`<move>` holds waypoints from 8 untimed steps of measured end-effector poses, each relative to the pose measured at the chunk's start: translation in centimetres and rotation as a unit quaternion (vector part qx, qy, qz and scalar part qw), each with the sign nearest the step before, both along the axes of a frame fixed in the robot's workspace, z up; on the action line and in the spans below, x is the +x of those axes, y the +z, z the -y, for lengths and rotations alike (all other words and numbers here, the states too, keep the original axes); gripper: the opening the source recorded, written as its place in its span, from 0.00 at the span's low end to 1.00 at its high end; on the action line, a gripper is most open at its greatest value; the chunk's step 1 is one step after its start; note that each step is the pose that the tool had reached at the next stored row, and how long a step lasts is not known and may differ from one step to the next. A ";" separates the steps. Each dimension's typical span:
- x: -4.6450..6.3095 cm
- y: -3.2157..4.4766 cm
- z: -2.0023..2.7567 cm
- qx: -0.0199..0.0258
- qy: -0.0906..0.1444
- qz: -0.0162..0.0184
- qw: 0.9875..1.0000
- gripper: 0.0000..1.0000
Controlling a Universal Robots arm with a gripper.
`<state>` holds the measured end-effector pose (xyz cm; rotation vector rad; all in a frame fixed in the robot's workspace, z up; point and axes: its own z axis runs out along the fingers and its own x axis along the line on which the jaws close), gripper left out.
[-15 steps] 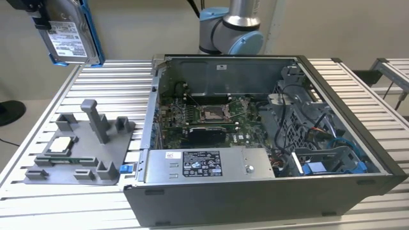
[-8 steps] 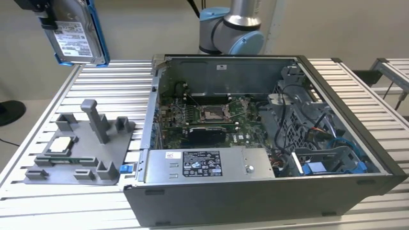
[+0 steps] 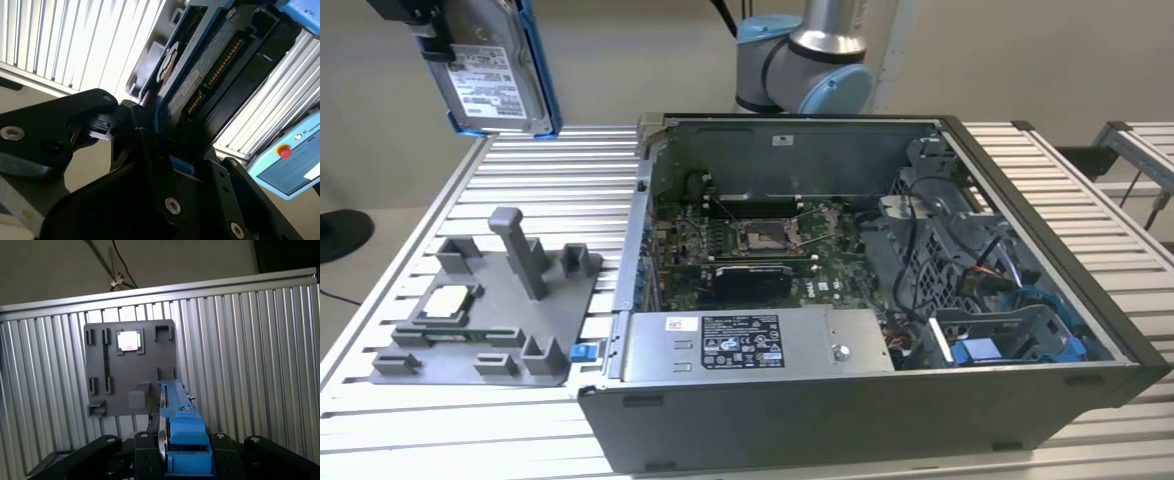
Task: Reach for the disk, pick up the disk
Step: 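Pick up the disk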
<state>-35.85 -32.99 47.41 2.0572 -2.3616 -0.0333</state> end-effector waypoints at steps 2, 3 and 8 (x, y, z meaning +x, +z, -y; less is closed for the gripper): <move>0.3 0.00 0.00 0.000 0.000 0.000 1.000 0.00; 0.4 0.00 0.00 0.000 0.000 0.000 1.000 0.00; 1.5 -0.01 0.00 0.000 0.000 0.000 1.000 0.00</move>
